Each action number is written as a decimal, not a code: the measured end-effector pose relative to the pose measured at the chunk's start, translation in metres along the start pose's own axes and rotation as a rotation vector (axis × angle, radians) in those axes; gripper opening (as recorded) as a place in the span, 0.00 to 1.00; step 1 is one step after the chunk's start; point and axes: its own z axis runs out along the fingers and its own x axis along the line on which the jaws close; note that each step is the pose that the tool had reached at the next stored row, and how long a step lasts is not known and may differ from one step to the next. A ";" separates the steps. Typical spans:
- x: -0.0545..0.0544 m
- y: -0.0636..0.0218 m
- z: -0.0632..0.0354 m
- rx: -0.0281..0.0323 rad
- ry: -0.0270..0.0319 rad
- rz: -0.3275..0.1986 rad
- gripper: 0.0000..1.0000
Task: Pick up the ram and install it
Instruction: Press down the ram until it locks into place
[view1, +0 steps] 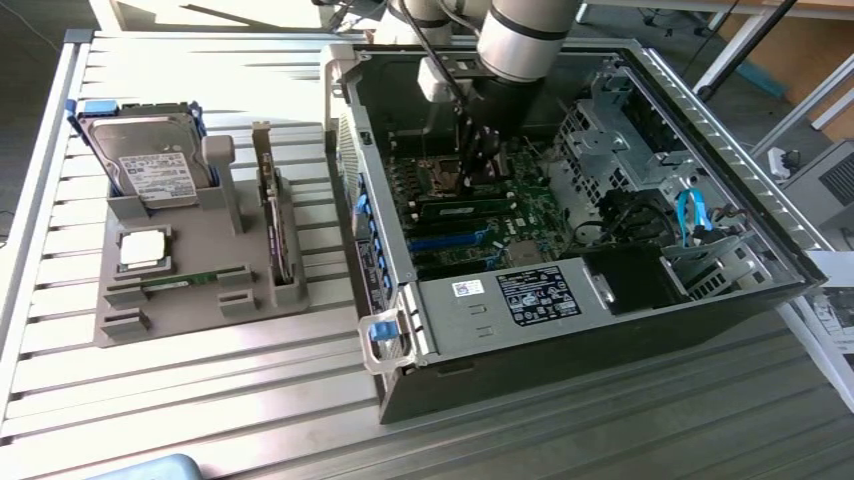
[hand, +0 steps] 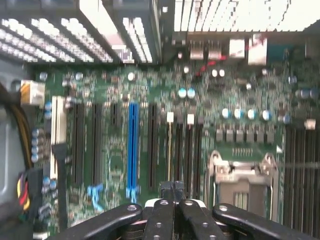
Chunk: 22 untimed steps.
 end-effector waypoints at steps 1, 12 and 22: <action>0.000 0.0019 0.0015 0.0000 0.0001 0.000 0.11; -0.001 0.0042 0.0181 -0.0002 0.0008 0.000 0.11; -0.001 0.0044 0.0120 0.0006 -0.0006 0.000 0.11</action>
